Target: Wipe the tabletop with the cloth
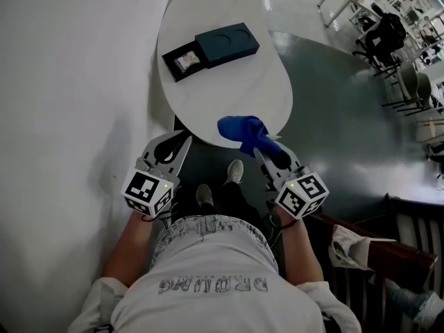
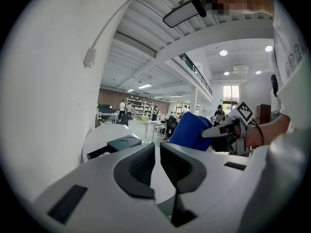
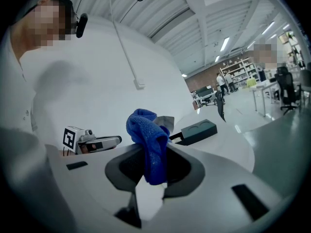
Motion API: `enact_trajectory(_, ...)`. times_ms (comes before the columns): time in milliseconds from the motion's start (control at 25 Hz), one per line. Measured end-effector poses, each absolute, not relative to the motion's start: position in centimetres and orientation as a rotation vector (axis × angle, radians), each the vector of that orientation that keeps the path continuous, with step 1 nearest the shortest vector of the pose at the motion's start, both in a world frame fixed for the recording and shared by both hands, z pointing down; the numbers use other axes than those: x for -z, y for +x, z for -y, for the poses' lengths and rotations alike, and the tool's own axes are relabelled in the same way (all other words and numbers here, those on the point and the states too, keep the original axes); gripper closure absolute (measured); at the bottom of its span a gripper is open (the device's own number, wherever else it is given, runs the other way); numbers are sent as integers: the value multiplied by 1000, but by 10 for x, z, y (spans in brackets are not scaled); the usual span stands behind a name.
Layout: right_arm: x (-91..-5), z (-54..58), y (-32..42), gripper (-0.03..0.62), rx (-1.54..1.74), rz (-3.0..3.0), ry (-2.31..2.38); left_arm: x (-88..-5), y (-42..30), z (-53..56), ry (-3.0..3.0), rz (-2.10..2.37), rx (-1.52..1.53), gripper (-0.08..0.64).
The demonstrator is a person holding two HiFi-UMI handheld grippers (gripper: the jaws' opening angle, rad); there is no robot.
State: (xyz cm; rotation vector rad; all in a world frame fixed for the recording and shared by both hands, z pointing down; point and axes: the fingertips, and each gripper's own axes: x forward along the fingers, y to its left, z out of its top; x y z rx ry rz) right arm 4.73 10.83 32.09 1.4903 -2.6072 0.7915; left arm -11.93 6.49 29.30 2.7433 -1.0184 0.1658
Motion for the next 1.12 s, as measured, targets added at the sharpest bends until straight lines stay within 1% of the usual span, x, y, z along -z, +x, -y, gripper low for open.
enact_trajectory(360, -327, -47, 75, 506, -798, 2615, 1438, -297, -92, -9, 2728, 1057, -187, 509)
enact_trajectory(760, -343, 33, 124, 507, -808, 2638, 1344, -311, -45, 61, 2681, 1121, -214, 510)
enact_trajectory(1120, -359, 90, 151, 507, -829, 2658, 1208, -317, -19, 98, 2605, 1248, -258, 511)
